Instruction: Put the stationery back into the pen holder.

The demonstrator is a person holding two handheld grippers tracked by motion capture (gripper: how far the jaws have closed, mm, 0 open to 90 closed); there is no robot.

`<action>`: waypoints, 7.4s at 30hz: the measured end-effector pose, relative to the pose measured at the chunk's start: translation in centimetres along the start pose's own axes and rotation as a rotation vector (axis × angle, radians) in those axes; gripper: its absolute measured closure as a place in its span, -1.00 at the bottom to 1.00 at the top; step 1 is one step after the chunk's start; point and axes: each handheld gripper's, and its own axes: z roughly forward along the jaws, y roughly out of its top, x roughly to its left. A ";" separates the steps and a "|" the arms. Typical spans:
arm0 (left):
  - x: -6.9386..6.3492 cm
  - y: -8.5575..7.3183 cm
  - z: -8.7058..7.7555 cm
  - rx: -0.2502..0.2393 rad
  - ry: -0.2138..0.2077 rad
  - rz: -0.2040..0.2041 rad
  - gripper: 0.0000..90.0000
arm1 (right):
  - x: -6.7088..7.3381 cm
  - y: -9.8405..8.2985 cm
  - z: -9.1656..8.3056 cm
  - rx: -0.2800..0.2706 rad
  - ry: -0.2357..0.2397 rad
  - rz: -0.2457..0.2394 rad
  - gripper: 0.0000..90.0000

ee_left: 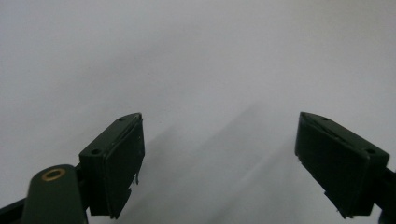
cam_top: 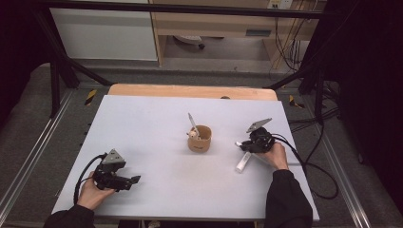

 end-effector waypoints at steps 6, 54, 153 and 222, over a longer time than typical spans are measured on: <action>0.0 0.0 0.0 0.000 0.001 -0.001 -0.65 | 0.0 0.1 -0.3 -0.020 -0.013 -0.012 0.74; -0.1 0.0 0.0 0.004 -0.002 0.001 -0.65 | 0.3 0.5 -0.2 0.006 -0.010 0.007 0.55; -0.1 0.1 -0.1 -0.009 -0.008 0.002 -0.65 | 8.0 12.8 1.0 -0.695 -0.031 0.201 0.75; -0.2 0.1 0.1 0.002 0.001 0.000 -0.65 | 7.7 -0.9 -4.7 -0.257 -0.085 0.172 -0.14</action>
